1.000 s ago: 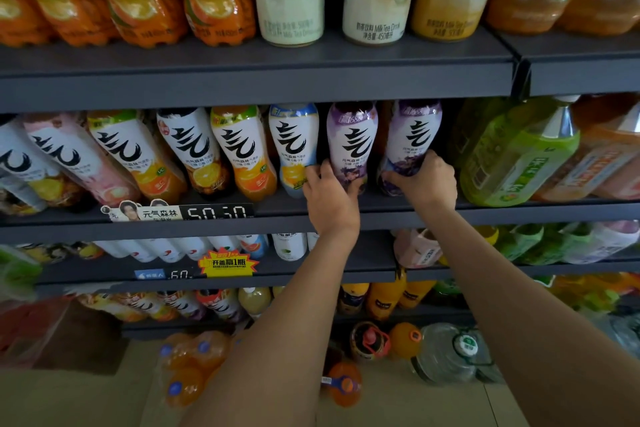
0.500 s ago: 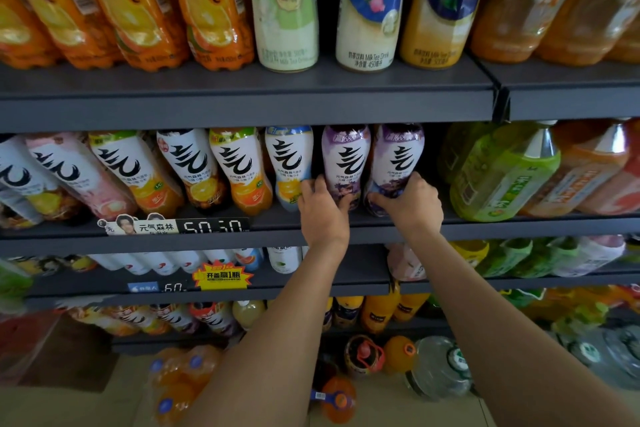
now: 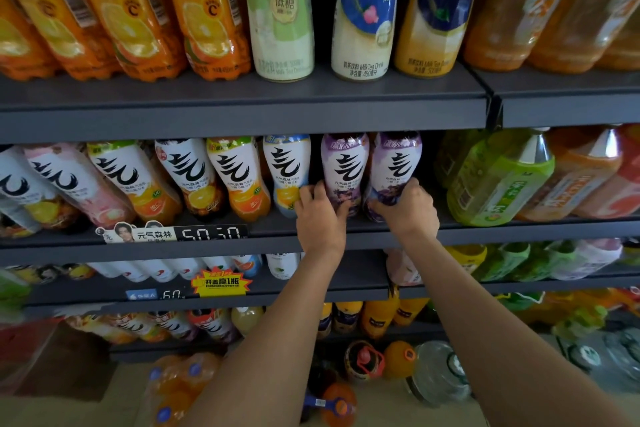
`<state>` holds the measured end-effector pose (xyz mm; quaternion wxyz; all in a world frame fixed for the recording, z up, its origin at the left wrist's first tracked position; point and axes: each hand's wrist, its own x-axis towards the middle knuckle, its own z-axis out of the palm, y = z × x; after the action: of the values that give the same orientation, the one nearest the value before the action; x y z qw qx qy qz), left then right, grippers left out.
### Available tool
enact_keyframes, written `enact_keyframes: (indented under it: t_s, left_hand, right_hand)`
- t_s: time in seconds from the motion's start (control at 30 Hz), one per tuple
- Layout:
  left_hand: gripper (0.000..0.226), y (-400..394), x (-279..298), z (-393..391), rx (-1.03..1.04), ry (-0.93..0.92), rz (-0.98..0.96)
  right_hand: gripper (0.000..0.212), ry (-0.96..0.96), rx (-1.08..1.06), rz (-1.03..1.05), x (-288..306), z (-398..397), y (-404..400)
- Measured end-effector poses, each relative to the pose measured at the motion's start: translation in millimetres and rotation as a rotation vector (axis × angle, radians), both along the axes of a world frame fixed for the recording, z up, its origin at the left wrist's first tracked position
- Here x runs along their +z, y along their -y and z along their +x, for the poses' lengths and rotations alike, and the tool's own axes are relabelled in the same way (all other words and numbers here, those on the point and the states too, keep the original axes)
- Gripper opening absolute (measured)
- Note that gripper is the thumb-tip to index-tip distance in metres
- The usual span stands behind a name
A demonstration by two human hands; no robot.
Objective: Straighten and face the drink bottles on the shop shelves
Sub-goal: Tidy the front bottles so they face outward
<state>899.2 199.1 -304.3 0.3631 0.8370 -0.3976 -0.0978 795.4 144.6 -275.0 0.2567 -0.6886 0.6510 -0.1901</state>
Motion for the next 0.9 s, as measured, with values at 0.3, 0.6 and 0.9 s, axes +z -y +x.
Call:
enact_keyframes:
  t_s: [0.3, 0.6, 0.9]
  left_hand:
    - [0.027, -37.0, 46.7, -3.9, -0.115, 0.192, -0.321]
    - [0.027, -61.7, 144.5, 24.0, -0.13, 0.538, -0.558]
    - [0.051, -30.6, 218.5, 53.4, 0.067, 0.104, -0.194]
  right_hand:
    - [0.031, 0.102, 0.115, -0.324, 76.4, -41.4, -10.4]
    - [0.032, -0.271, 0.477, -0.198, 181.0, -38.1, -21.3]
    - [0.051, 0.082, 0.164, -0.35, 205.9, 32.1, -26.5]
